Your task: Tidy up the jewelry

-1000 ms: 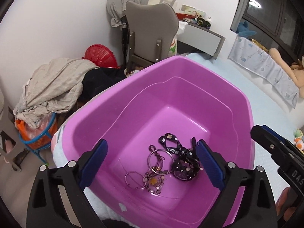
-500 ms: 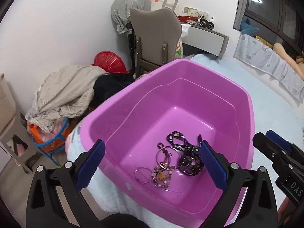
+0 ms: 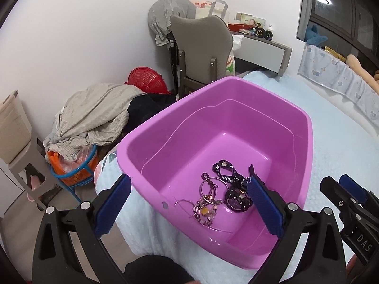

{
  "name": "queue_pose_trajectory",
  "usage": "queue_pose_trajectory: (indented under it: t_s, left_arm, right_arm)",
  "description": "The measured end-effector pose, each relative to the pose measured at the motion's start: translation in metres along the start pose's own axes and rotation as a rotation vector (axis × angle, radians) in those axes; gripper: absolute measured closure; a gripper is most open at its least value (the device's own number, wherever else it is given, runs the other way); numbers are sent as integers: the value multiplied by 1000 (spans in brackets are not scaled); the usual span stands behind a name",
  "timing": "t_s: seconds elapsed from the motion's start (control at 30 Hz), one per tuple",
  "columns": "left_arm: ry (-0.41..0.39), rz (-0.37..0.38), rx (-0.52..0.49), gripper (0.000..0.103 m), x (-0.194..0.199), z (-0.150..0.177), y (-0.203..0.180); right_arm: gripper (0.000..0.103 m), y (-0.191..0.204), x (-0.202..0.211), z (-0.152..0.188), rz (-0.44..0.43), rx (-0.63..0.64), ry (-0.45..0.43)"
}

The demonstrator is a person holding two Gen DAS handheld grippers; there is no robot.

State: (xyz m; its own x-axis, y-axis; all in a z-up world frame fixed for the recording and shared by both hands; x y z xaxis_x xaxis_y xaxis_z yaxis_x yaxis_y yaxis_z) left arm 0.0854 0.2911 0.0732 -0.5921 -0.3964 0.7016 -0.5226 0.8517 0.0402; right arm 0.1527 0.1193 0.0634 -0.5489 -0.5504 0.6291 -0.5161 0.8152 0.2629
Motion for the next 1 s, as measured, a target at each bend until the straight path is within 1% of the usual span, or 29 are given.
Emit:
queue_pose_trajectory:
  t_s: [0.13,0.53,1.0]
  left_arm:
    - [-12,-10,-3,6,7,2,-1]
    - [-31,-14,-23,6,20,2,-10]
    - [-36,-4,-64,6,30,1,-31]
  right_arm:
    - [36,2,8,0,15,6,-13]
    - [36,0,17,9,24,-13,-4]
    - [36,-5,26,7,34,-26,-1]
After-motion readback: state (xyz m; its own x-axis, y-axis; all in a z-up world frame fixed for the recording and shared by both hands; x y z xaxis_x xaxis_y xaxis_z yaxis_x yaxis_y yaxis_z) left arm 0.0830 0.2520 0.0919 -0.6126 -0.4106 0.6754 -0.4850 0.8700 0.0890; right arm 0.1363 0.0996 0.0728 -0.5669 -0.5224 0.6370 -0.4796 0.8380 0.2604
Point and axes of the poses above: each gripper's, at about its wrist camera, not at the fingertips, and x roughly against the way its jaws point, y to its left, z to its underside, the point moved 6 cm from there along -x, roughly the way its jaws point, and after that the axes turned 6 degrees about -z, right-handed, at the moved point
